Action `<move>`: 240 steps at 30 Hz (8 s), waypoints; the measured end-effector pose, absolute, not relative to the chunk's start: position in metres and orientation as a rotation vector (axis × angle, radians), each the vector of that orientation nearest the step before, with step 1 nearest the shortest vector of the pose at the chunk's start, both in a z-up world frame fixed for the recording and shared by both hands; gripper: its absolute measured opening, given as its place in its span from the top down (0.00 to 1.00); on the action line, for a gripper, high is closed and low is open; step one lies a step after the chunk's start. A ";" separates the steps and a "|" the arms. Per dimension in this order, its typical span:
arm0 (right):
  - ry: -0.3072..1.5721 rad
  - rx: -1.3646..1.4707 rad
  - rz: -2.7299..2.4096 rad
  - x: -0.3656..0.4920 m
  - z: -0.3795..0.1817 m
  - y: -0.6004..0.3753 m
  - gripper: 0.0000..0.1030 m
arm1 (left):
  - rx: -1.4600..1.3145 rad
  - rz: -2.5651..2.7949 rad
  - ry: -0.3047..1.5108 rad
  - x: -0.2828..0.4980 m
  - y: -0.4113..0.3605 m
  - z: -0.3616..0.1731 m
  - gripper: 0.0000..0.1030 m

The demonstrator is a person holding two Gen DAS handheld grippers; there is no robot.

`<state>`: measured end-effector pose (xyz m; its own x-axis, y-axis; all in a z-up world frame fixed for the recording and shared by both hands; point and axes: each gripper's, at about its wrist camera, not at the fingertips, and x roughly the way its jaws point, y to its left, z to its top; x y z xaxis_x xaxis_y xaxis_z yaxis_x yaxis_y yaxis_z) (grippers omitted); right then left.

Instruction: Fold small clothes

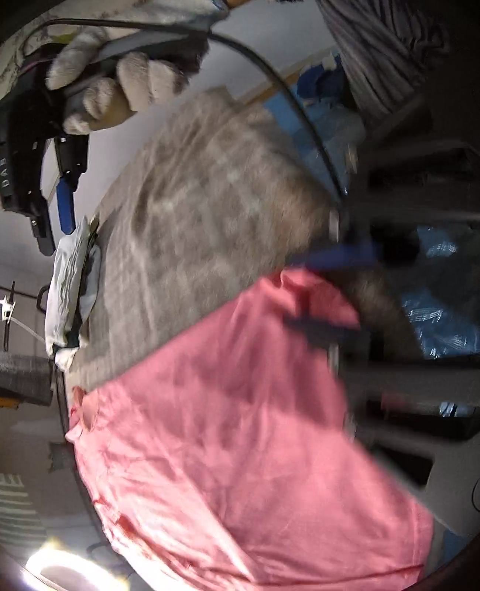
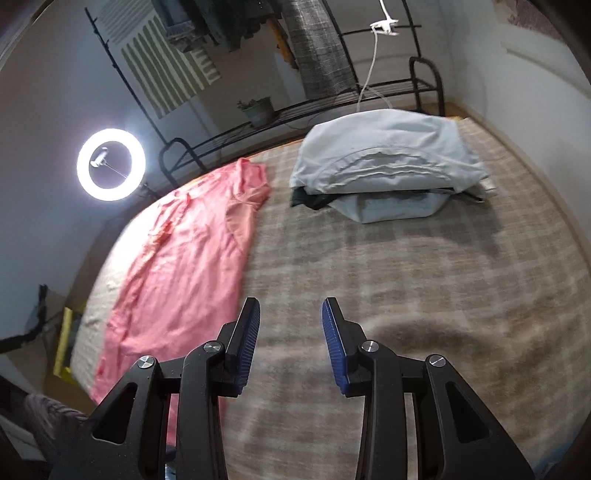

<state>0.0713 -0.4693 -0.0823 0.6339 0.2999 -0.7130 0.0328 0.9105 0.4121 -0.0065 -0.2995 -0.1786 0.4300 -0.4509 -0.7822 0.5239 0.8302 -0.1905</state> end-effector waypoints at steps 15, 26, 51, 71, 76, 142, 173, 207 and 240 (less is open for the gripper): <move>0.960 0.490 0.246 0.223 -0.115 -0.410 0.58 | -0.184 -0.601 0.928 0.011 -0.238 -0.142 1.00; 0.973 0.730 0.122 0.310 -0.179 -0.419 0.56 | -0.227 -0.598 0.965 0.019 -0.223 -0.149 1.00; 0.959 0.210 0.141 0.354 -0.090 -0.281 0.99 | -0.523 -0.458 0.948 0.002 -0.107 -0.147 1.00; 0.968 0.320 0.353 0.372 -0.097 -0.250 0.76 | -0.526 -0.281 0.970 -0.007 -0.044 -0.170 0.96; 0.983 0.315 0.207 0.382 -0.098 -0.288 0.70 | -0.522 -0.256 0.899 -0.009 -0.035 -0.157 0.95; 1.298 0.468 0.464 -0.005 -0.179 -0.256 0.63 | -0.560 -0.220 1.159 0.008 0.067 -0.199 0.69; 1.085 -0.210 0.459 -0.058 -0.143 -0.198 0.98 | -0.496 -0.258 1.106 0.004 0.047 -0.190 0.97; 1.227 0.523 0.615 -0.021 -0.166 -0.252 0.98 | -0.546 -0.356 1.164 0.016 0.035 -0.182 0.97; 1.058 0.530 0.392 0.165 -0.138 -0.280 0.98 | -0.522 -0.247 1.100 0.213 0.025 -0.152 0.98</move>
<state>0.1650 -0.2799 -0.1377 0.4420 0.5439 -0.7133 -0.0519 0.8094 0.5850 0.2129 0.0255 -0.1518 0.4425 -0.4403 -0.7813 -0.0640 0.8534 -0.5172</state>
